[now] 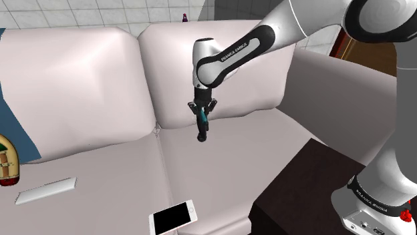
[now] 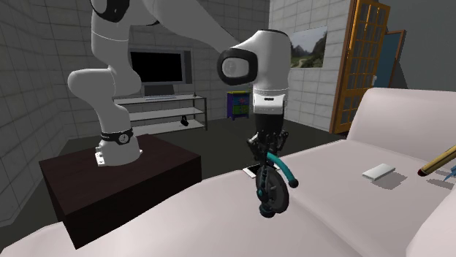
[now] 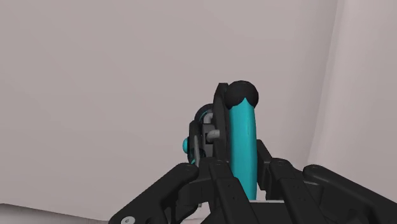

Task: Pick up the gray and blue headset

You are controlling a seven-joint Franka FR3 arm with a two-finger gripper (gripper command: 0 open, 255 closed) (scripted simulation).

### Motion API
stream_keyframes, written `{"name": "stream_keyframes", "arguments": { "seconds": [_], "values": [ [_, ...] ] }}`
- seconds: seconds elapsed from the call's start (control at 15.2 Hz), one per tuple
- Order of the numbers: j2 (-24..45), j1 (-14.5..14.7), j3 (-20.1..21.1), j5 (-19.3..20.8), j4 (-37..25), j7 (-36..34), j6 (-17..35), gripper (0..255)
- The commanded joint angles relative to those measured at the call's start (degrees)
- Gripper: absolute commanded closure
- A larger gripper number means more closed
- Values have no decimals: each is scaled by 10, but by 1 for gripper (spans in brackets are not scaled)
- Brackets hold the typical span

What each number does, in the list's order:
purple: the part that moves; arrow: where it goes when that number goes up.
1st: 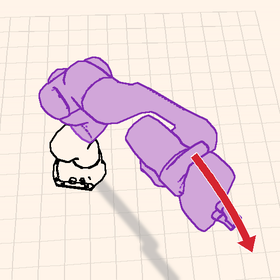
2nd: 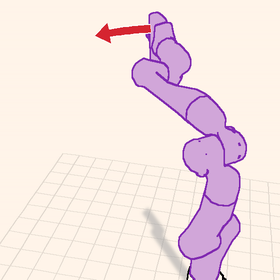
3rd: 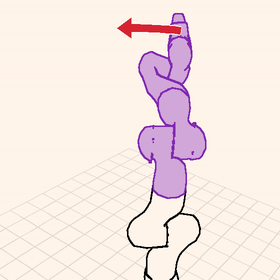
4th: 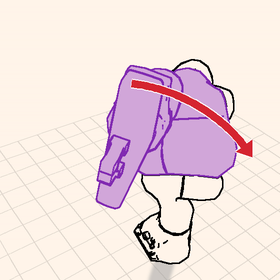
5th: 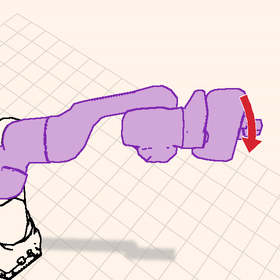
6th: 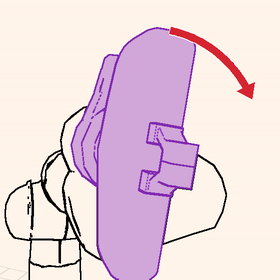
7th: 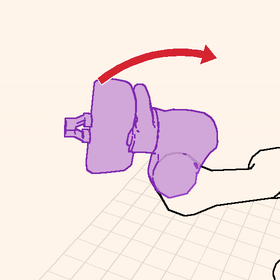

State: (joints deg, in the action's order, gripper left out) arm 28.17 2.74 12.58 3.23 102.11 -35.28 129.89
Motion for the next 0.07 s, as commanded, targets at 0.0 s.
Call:
{"name": "stream_keyframes", "arguments": {
  "seconds": [0.0],
  "values": [
    [-2, 0, 0, 0, -3, 0, -5, 255]
  ]
}}
